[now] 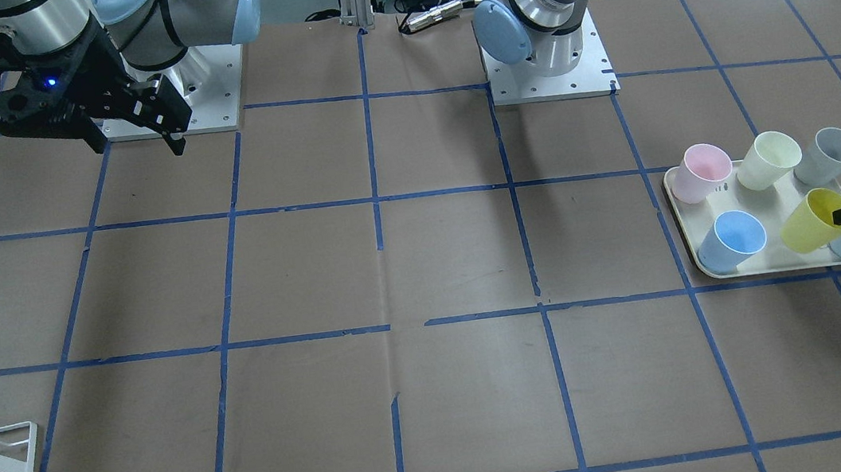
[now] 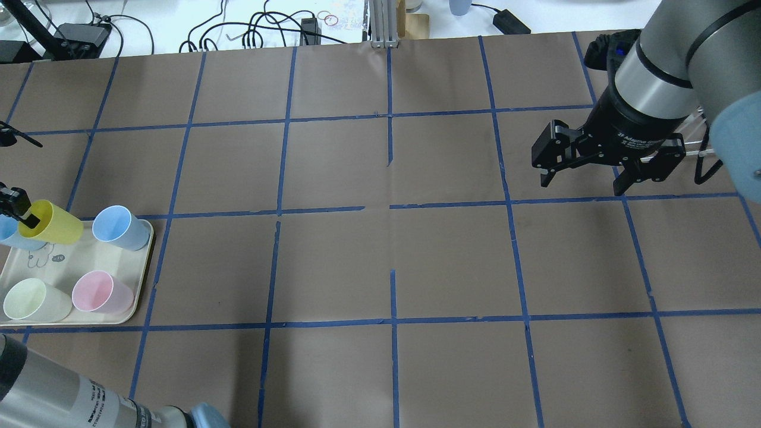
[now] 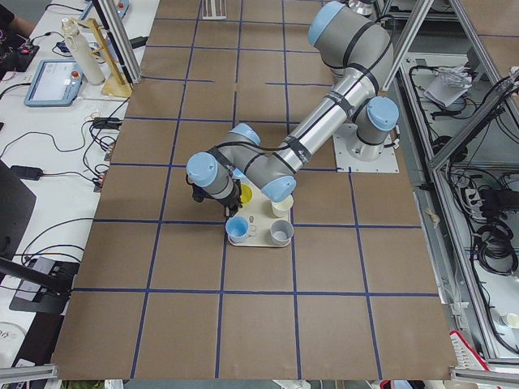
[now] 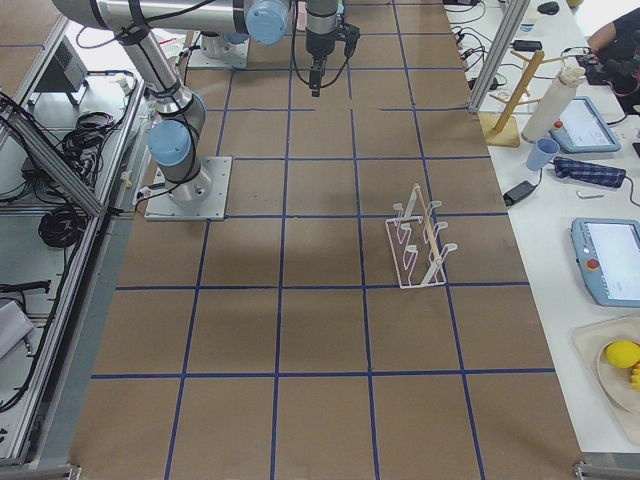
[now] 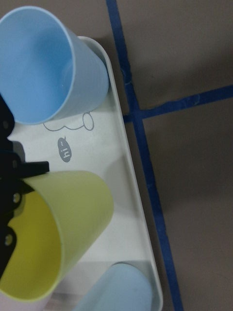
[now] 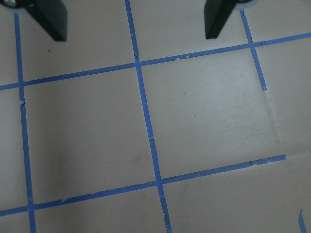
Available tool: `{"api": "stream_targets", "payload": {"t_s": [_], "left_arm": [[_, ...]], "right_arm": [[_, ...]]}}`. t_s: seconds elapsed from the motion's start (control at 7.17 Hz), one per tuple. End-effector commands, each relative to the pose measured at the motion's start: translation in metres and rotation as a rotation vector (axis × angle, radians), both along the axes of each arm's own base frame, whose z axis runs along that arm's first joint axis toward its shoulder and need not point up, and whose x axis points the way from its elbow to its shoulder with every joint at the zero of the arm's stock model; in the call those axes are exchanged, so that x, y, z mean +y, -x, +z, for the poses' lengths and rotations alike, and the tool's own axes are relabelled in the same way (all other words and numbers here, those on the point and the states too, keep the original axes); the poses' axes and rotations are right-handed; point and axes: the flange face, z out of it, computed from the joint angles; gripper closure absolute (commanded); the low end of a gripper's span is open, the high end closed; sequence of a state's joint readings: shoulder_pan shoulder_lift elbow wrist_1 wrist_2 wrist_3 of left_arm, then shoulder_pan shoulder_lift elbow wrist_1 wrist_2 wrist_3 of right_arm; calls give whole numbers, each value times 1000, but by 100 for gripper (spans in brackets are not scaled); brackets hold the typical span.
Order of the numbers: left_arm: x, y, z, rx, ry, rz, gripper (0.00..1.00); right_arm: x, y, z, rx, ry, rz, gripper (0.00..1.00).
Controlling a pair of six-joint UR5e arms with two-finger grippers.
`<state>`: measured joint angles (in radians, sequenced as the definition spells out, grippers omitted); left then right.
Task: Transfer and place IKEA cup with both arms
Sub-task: 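Open the left gripper and lift it away from the yellow cup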
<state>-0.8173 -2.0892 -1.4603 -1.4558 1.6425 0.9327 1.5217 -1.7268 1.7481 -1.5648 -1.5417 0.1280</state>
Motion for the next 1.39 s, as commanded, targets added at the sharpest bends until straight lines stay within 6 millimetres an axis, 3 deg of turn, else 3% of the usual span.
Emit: {"api": "stream_targets", "payload": {"t_s": [0.0, 1.25], "left_arm": [[-3, 5, -7, 5, -10, -6, 100], [-8, 5, -27, 17, -31, -21, 100]], "right_arm": [[2, 1, 1, 12, -1, 1, 0], [6, 3, 3, 13, -1, 9, 0]]}}
